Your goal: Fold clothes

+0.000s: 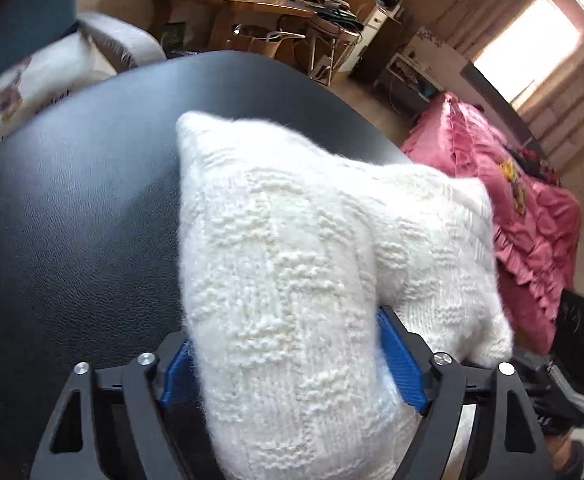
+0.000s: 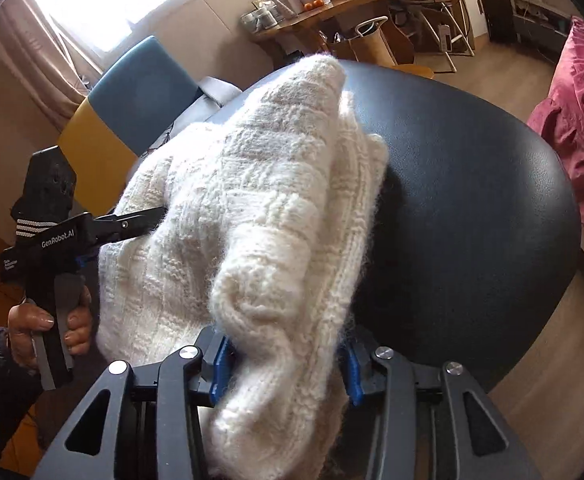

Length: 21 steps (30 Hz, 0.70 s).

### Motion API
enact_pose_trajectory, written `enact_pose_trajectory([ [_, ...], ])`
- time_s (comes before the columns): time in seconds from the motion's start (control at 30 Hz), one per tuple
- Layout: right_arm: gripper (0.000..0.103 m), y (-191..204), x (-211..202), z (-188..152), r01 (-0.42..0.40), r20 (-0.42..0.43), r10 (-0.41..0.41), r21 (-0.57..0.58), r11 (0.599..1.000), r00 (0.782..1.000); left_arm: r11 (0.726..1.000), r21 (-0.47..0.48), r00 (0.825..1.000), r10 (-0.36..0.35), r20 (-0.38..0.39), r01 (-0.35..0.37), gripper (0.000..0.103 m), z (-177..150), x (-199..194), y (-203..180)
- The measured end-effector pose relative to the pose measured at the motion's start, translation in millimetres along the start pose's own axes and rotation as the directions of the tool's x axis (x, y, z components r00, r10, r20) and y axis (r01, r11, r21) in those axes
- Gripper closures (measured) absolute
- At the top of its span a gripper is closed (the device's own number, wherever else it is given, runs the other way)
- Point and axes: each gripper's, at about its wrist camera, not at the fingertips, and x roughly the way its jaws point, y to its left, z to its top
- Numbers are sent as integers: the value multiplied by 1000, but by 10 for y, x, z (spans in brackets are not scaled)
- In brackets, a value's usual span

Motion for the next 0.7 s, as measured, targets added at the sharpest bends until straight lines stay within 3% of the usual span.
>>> enact_pose_trajectory([
  [0.17,54,-86,-158,55,-74,17,74,46,996,997,996,38,995,73,64,-76,16,-22,-254,-78],
  [0.27,54,167,-502,14,-32,113,39,-66,997,993,986,49,976,151,157,-161,15,-185,-523,-163],
  [0.4,54,644,-724,63,27,184,26,-279,960,983,988,45,961,136,240,-151,15,-205,-706,-262],
  [0.57,54,1057,-328,102,86,97,-46,-458,885,994,989,96,967,82,242,-109,16,-317,-684,-488],
  [0.7,57,828,-116,-54,124,19,-128,-426,896,992,986,135,977,71,202,-100,17,-406,-584,-607],
])
